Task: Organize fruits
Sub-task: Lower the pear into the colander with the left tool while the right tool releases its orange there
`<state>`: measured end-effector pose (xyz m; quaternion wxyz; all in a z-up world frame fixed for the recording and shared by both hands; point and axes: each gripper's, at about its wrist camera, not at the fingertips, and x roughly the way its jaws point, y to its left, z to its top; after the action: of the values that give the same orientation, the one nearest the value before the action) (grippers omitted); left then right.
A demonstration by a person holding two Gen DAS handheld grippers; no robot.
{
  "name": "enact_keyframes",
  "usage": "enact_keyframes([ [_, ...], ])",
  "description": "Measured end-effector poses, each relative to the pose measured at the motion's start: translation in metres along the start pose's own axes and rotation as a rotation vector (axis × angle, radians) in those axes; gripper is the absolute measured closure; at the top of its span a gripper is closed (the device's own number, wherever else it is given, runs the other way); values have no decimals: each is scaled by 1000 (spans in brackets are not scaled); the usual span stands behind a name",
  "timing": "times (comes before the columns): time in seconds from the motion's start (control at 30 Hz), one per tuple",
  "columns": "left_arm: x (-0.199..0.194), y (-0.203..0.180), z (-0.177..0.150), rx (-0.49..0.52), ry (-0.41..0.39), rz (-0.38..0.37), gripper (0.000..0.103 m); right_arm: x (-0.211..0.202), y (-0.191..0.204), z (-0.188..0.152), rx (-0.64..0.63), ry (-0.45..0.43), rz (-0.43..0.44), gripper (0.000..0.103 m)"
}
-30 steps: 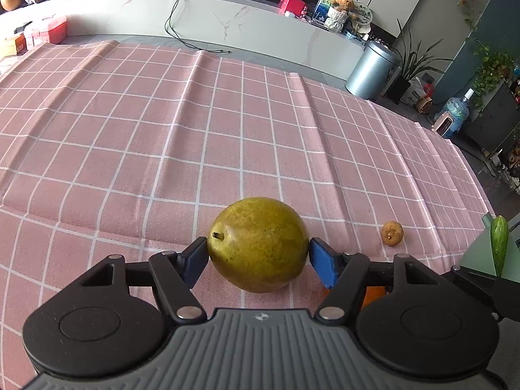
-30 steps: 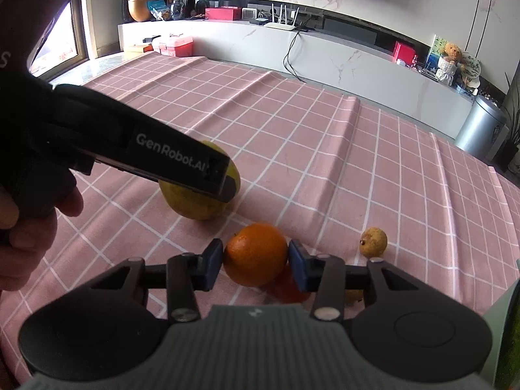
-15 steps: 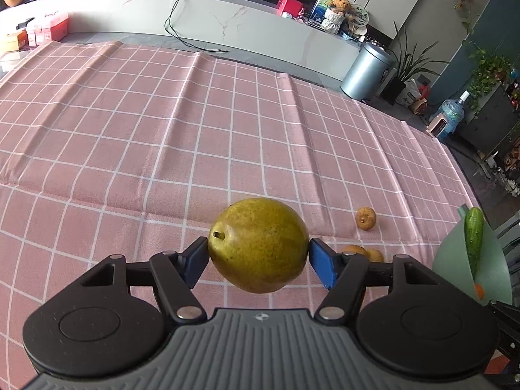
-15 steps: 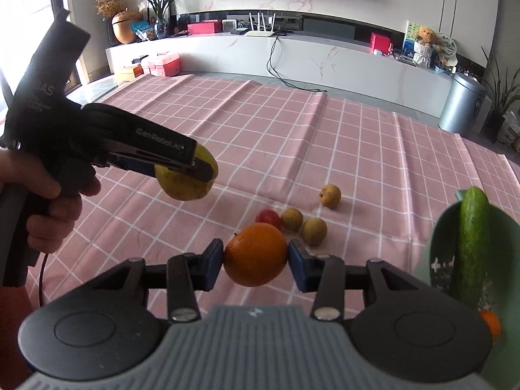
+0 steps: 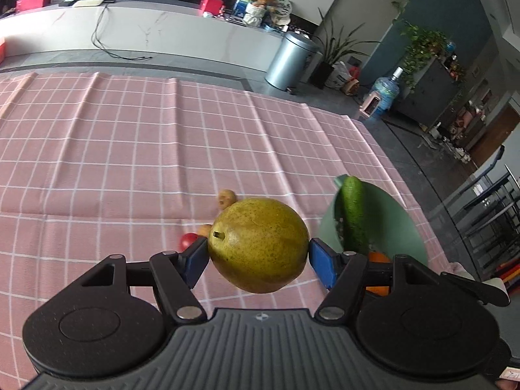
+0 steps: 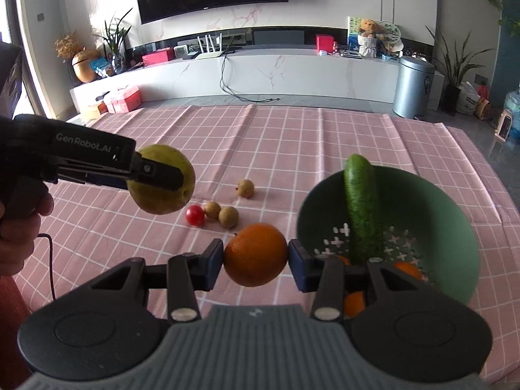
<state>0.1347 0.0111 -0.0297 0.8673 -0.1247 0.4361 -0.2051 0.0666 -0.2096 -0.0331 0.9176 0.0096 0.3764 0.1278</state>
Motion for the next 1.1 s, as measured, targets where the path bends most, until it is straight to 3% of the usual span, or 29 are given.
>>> enact_keyframes([
  [0.37, 46, -82, 1, 152, 103, -106, 26, -24, -74, -10, 55, 4, -118, 62],
  [0.8, 92, -137, 0, 243, 183, -135, 26, -10, -110, -14, 33, 65, -167, 62],
  [1.1, 124, -177, 6, 395, 205, -102, 26, -5, -127, -14, 52, 72, -149, 62],
])
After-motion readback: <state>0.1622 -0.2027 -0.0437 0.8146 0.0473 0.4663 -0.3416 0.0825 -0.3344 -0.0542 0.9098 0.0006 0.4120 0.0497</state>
